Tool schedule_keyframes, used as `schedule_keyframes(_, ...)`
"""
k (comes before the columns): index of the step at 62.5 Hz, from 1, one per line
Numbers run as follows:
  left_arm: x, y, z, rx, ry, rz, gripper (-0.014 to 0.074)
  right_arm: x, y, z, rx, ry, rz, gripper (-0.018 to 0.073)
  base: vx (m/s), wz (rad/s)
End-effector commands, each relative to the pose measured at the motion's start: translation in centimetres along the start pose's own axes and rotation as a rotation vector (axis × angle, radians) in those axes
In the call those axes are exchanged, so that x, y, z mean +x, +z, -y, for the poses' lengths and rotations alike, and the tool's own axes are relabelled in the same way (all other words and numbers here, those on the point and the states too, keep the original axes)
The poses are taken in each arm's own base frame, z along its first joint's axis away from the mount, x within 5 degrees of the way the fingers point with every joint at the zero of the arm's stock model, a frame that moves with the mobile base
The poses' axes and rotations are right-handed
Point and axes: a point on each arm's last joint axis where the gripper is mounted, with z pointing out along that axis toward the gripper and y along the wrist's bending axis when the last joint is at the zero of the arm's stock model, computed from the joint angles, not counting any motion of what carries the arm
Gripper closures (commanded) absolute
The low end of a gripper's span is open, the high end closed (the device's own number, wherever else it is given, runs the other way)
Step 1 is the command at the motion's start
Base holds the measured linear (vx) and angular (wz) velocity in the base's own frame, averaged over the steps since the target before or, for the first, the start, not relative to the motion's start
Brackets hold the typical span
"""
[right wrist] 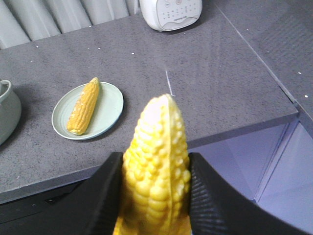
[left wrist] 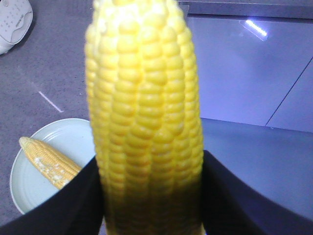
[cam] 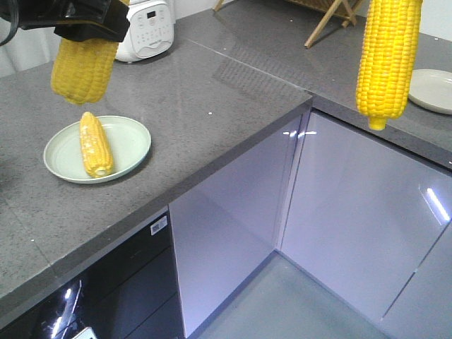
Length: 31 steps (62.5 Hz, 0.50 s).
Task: Distribute corn equally
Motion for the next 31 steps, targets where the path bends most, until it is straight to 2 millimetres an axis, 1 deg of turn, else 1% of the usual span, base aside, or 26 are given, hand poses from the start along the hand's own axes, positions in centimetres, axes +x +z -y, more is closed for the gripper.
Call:
schedule_keyframes(1, -0.41, -2.24, -0.10, -0.003, -0.012, 0.087, 0.0604, -0.46, -1.53, -1.14, -0.022, -0.025, 0.048, 0.0459, -0.03, -0.18)
schedule_keyframes(31, -0.41, -2.24, -0.10, -0.003, -0.012, 0.087, 0.0604, -0.46, -1.53, -1.14, -0.022, -0.025, 0.048, 0.0459, -0.04, -0.21)
